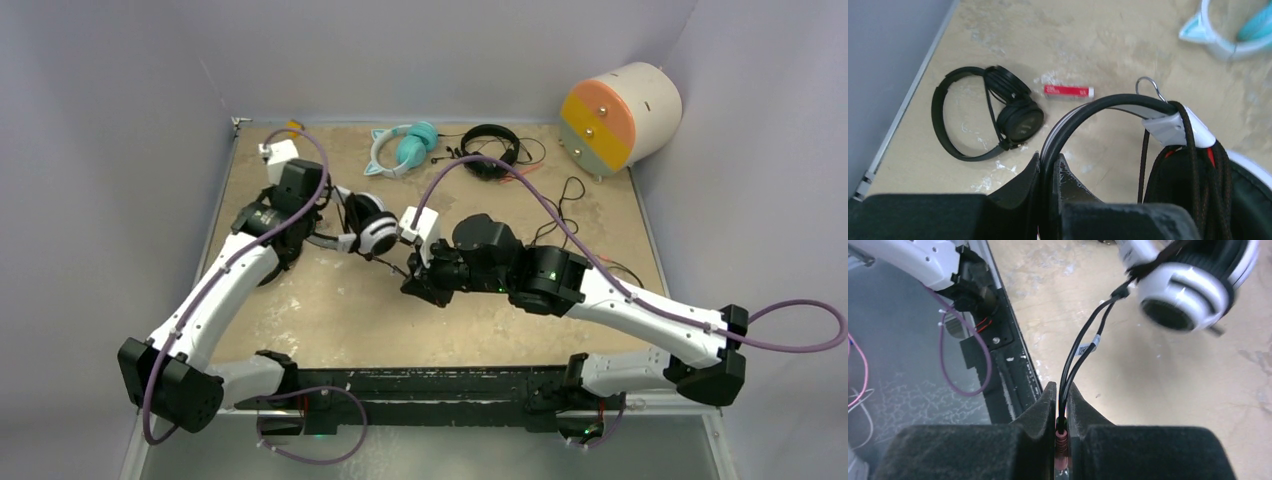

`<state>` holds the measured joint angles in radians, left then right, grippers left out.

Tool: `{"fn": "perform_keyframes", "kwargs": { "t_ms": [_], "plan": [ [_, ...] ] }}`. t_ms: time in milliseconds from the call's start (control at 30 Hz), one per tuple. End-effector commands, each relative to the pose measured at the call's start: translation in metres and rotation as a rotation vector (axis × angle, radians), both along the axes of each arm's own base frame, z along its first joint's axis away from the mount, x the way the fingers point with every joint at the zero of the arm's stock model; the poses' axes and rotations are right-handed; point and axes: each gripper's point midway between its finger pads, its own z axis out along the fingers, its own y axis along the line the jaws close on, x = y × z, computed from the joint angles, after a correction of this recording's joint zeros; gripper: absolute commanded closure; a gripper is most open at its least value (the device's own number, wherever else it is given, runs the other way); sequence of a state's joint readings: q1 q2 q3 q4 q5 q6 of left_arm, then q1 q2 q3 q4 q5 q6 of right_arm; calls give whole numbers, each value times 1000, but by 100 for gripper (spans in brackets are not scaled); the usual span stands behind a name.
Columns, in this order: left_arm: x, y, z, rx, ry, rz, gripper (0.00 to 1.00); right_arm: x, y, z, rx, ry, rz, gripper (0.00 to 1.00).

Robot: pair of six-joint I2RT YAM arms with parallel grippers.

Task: Wrap the headphones
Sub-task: Wrap the headphones cable around the headphones.

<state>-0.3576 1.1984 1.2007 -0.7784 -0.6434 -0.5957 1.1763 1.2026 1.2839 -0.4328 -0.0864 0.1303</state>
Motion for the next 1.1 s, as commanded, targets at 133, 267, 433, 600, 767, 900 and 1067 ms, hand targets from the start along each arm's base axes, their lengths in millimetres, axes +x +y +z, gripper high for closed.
{"fn": "perform_keyframes", "kwargs": {
  "t_ms": [133, 267, 433, 600, 767, 900, 1067],
  "plan": [
    [-8, -70, -6, 58, -40, -369, 100, 86, -14, 3, -22, -46, -166, 100],
    [-23, -106, -22, -13, 1, -600, 100, 128, -28, -26, -126, -7, -279, 100],
    [-36, -124, -38, -31, 62, -730, 100, 164, -52, -60, -209, 42, -401, 100],
    [-48, -135, -46, -41, 115, -820, 100, 181, -72, -86, -239, 82, -477, 97],
    [-61, -150, -43, -112, 124, -905, 100, 185, -75, -112, -220, 168, -468, 89],
    [-71, -168, -29, -217, 89, -974, 100, 179, -63, -122, -161, 236, -409, 89],
    [-75, -179, -12, -331, 69, -947, 100, 167, -52, -144, -133, 335, -350, 74]
  ]
}}
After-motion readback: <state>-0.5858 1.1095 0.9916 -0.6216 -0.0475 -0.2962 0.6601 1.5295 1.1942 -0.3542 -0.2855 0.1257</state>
